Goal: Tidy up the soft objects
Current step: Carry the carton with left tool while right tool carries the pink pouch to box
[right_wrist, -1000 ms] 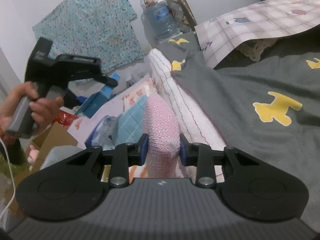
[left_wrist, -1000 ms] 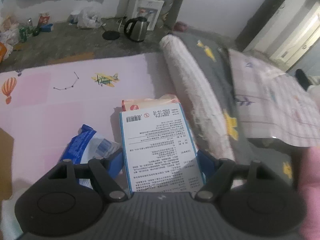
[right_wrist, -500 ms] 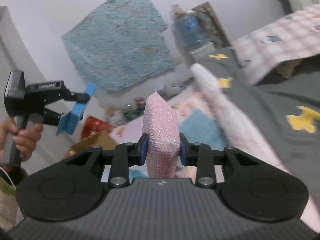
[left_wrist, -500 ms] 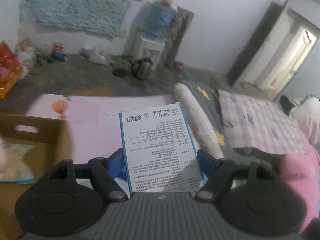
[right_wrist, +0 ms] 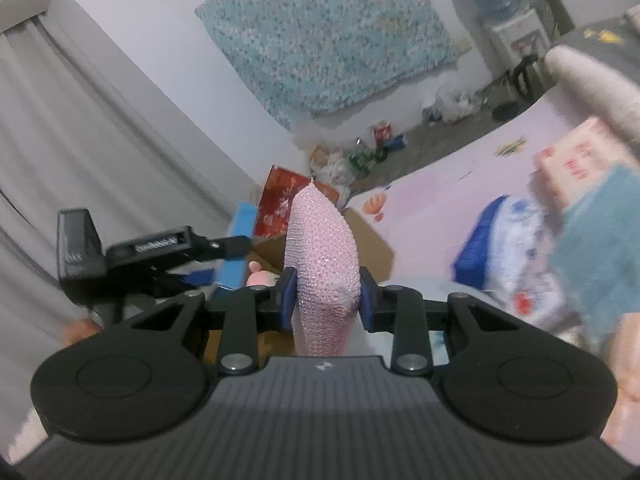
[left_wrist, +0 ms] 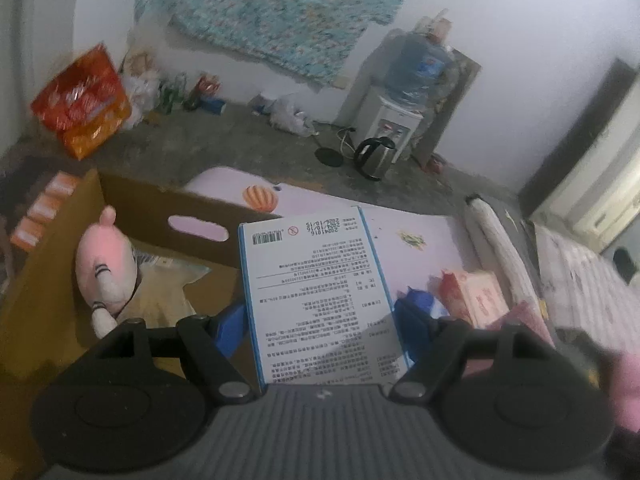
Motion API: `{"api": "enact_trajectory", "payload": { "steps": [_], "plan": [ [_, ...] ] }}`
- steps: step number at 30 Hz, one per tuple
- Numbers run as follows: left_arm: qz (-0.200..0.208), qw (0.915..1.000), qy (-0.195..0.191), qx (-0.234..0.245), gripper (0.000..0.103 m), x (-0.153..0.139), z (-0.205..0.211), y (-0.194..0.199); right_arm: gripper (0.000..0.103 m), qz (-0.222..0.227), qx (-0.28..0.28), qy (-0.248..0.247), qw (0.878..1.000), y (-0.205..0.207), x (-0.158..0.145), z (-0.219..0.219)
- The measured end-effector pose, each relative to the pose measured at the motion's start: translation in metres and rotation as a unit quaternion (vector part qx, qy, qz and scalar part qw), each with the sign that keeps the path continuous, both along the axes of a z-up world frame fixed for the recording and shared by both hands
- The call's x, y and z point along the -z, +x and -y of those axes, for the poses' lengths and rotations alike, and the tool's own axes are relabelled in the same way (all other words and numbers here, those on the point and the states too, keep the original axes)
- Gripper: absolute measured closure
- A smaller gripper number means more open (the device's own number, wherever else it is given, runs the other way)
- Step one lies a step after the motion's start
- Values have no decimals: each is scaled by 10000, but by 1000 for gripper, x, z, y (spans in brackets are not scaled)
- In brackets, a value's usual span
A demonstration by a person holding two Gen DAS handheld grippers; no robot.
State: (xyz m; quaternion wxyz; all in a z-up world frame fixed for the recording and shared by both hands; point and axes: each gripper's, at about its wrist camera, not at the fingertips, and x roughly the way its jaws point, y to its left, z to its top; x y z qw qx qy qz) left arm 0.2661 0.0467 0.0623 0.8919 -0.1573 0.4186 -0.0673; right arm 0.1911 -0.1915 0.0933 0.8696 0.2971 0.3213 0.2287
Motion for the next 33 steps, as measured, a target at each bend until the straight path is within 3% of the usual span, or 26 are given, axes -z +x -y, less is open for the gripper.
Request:
{"api": "enact_trajectory", "payload": {
  "steps": [6, 8, 14, 19, 23, 27, 30, 33],
  "plan": [
    [-317, 9929, -1092, -361, 24, 53, -46, 43, 73, -112, -8, -14, 9999, 25, 1, -37],
    [-426, 9897, -1291, -453, 24, 71, -55, 57, 73, -140, 30, -58, 9999, 31, 4, -43],
    [-660, 9891, -1093, -731, 24, 112, -70, 82, 73, -359, 183, 145, 9991, 70, 22, -44],
    [-881, 9870, -993, -904, 24, 135, -85, 88, 73, -488, 175, 240, 9984, 107, 31, -70],
    [-896, 9893, -821, -806, 24, 134, -85, 87, 73, -405, 300, -246, 9984, 134, 31, -105],
    [-1106, 9914, -252, -646, 24, 128, -71, 90, 73, -290, 498, -642, 9963, 150, 30, -128],
    [-1217, 9912, 111, -506, 24, 125, -60, 91, 73, -282, 629, -758, 9947, 156, 33, -139],
    [-1227, 9911, 236, -461, 25, 124, -56, 92, 72, -342, 685, -825, 9936, 162, 37, -145]
  ]
}}
